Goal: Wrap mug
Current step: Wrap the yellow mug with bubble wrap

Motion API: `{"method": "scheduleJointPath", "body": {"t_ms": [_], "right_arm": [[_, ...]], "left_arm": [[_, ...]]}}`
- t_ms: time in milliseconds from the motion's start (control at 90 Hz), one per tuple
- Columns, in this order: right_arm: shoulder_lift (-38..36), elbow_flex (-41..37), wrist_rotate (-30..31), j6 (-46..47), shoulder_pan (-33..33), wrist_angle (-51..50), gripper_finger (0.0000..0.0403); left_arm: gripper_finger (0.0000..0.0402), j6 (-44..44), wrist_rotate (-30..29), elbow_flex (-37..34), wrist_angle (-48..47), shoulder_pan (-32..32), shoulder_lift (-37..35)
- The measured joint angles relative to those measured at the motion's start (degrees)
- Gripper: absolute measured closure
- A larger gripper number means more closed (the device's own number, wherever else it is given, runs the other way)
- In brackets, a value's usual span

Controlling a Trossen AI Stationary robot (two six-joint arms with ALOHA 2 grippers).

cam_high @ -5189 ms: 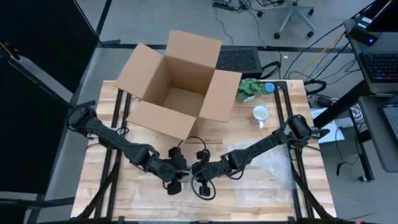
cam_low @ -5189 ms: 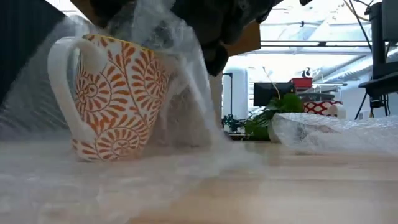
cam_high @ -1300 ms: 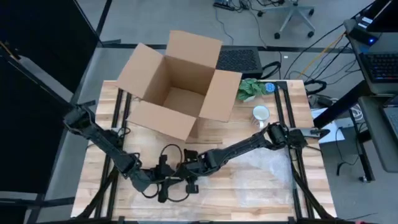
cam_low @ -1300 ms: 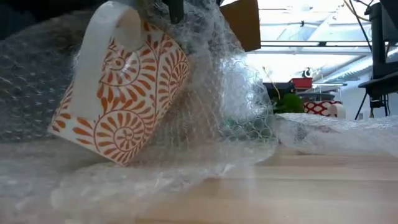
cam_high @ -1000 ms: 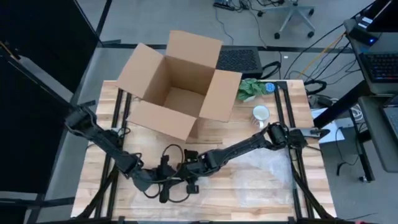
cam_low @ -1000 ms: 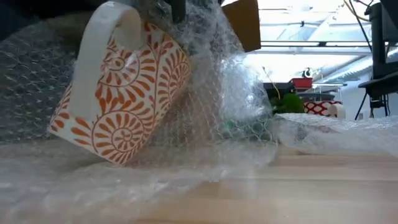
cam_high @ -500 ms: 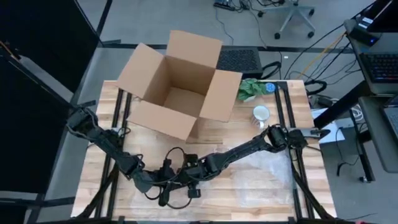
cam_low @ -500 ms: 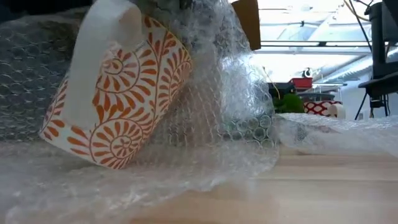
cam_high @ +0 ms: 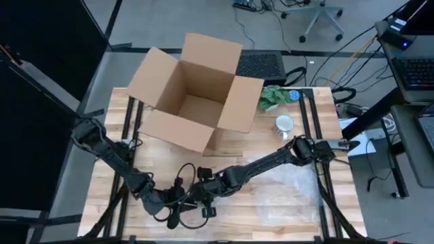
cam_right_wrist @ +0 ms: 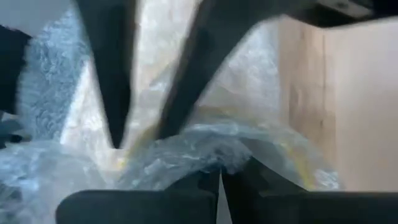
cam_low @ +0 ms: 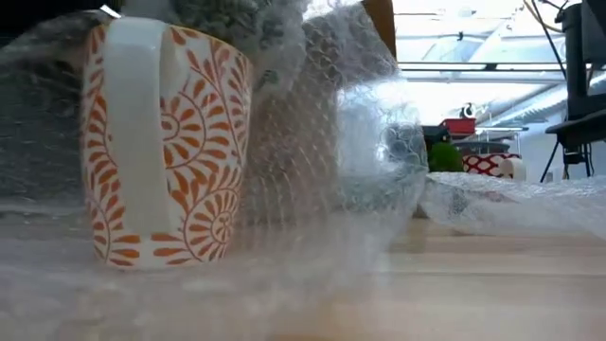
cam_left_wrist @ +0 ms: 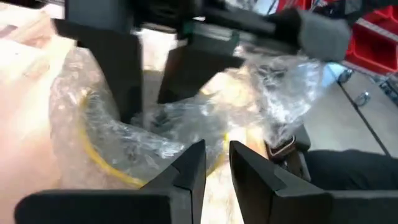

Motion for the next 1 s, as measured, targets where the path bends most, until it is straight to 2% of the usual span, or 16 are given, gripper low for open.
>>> {"method": "scheduleJointPath", "body": {"t_ms": [233,400,578,756,844,1000], "right_arm": [[0.0,0.0,0.0,0.0,-0.2,0.0,0.0403],[0.1,0.0,0.0,-0.1,-0.4,0.0,0.0403],[0.1,0.0,0.0,-0.2,-0.5,0.1,0.0403],[0.1,0.0,0.0,0.0,-0.6,0.1,0.0403],[0.1,0.0,0.0,0.0,-0.7,0.1,0.0403],[0.1,0.0,-0.2,0.1,-0.7,0.0,0.0403]], "left_arm": [[0.0338,1.0,-1.3,0.0,0.5,0.0,-3.8],[0.0338,4.0,-1.9,0.1,3.1,0.0,-4.0],[0.0338,4.8,-0.3,0.1,3.9,1.7,-1.5],[0.0338,6.3,2.4,0.1,8.6,2.7,1.0],[0.0338,6.1,2.5,0.2,6.6,3.2,2.2],[0.0338,0.5,2.1,0.6,2.8,3.8,5.0]]}}
